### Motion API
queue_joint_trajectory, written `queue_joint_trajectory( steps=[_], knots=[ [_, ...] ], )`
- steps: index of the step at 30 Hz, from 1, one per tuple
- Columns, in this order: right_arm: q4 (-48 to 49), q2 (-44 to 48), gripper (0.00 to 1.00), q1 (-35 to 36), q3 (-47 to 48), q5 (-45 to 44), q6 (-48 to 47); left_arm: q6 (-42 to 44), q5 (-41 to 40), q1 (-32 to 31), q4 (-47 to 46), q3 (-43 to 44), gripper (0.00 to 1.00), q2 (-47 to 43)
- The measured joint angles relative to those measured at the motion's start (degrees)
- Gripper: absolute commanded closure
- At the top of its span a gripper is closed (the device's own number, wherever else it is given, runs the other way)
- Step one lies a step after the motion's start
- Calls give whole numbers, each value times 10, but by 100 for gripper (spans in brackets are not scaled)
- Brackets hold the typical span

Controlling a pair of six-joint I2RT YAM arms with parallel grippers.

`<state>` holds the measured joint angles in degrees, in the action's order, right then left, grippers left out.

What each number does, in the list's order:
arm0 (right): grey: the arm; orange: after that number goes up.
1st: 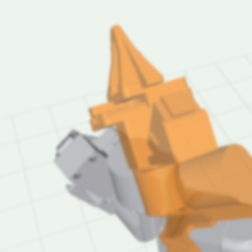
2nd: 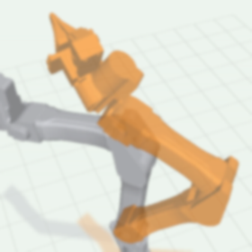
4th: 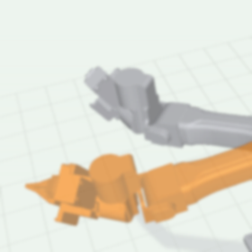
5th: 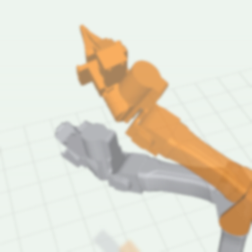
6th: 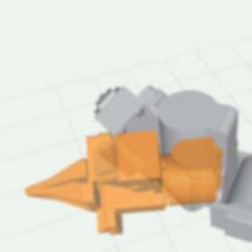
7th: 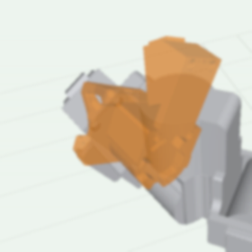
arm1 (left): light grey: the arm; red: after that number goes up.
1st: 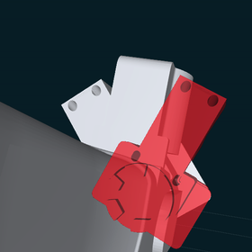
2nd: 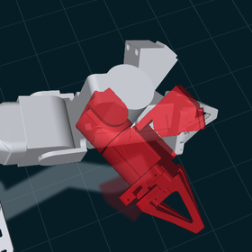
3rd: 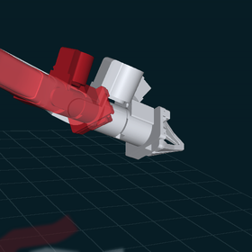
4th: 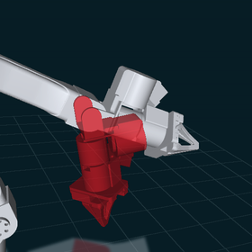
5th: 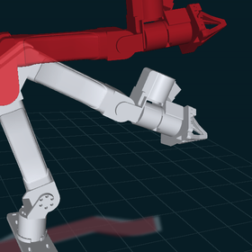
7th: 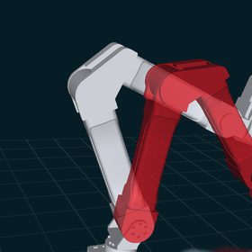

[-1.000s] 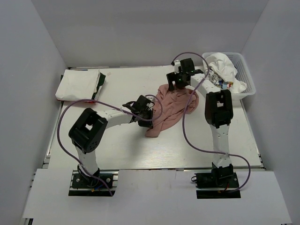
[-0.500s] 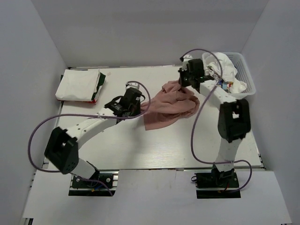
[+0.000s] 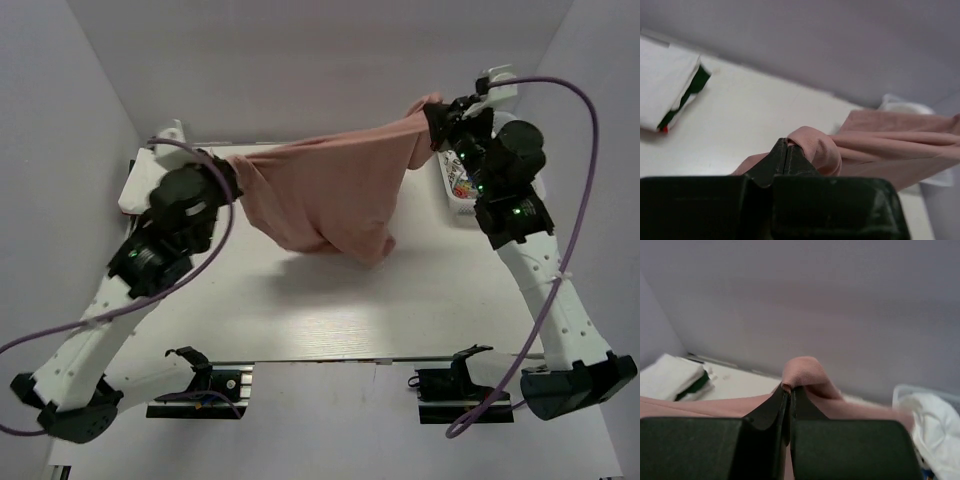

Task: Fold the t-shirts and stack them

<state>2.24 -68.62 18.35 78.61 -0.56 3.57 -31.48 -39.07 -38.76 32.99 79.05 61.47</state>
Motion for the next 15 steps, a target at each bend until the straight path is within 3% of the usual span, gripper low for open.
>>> queue_joint_trajectory(
  steps=[4,10,15],
  knots=[
    [-41,15,100,4,103,42,5,60,37,-6,-42,59,100,-75],
    [-117,29,100,6,310,128,8,131,160,-8,-58,175,100,-126],
    [-134,72,100,6,363,178,17,174,249,-8,-43,284,100,-113]
  ],
)
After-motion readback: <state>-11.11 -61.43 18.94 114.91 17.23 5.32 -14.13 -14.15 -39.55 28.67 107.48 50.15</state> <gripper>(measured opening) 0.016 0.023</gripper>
